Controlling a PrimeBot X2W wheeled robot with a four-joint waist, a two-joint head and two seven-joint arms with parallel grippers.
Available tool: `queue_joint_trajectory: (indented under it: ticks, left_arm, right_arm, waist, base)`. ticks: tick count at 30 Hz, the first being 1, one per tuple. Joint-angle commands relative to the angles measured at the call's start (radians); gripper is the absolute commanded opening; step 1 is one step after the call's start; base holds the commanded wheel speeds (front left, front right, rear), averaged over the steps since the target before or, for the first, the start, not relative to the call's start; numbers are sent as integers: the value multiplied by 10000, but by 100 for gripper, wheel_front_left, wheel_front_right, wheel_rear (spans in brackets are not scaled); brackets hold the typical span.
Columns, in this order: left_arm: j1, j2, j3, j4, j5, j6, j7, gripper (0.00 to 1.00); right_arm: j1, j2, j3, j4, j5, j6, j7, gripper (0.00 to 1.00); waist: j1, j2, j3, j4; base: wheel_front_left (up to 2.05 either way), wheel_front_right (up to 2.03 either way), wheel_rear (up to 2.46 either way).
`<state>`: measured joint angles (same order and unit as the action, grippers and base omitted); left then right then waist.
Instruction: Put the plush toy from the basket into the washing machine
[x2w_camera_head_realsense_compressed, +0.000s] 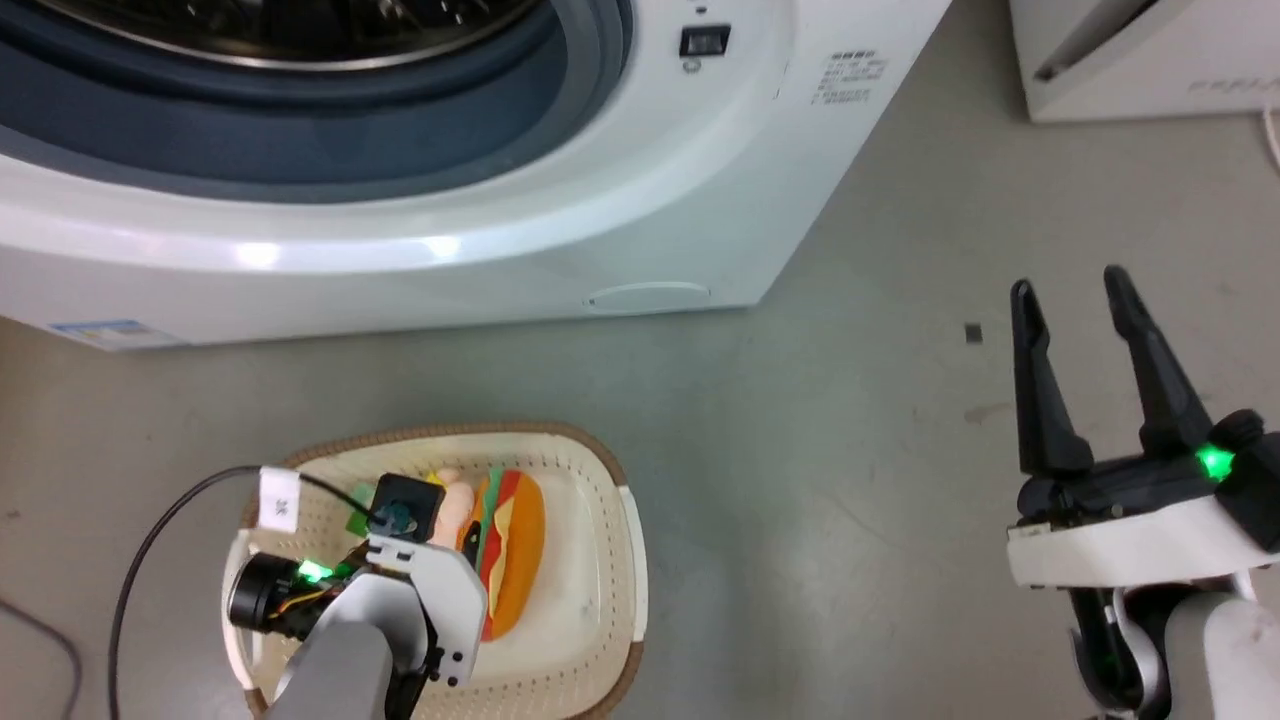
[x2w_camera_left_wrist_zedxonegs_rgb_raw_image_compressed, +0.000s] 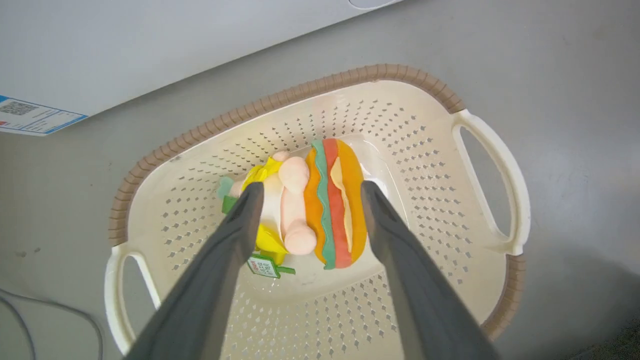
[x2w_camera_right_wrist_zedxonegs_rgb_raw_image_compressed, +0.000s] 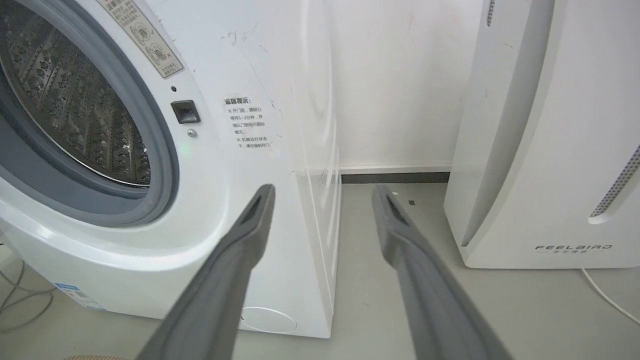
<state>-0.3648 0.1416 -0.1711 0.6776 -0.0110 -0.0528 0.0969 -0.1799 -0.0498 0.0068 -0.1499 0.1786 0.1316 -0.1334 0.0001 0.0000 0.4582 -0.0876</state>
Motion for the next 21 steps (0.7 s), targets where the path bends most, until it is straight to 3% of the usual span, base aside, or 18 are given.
queue_joint_trajectory:
  ticks: [1,21]
  left_arm:
    - [-342,74,-108,293,11,-73,101,100]
    - [-1995,266,-814,2351,-221,-87,254,100]
  right_arm:
    - [-290,-2,19,-135,126,-5,-103,100]
    - [-1231,-3,62,-571,588,-7,-519,100]
  waist:
    - [-1,0,382,-54]
    - [-1,0,2250,-236]
  base:
    - [0,0,0]
    - [0,0,0]
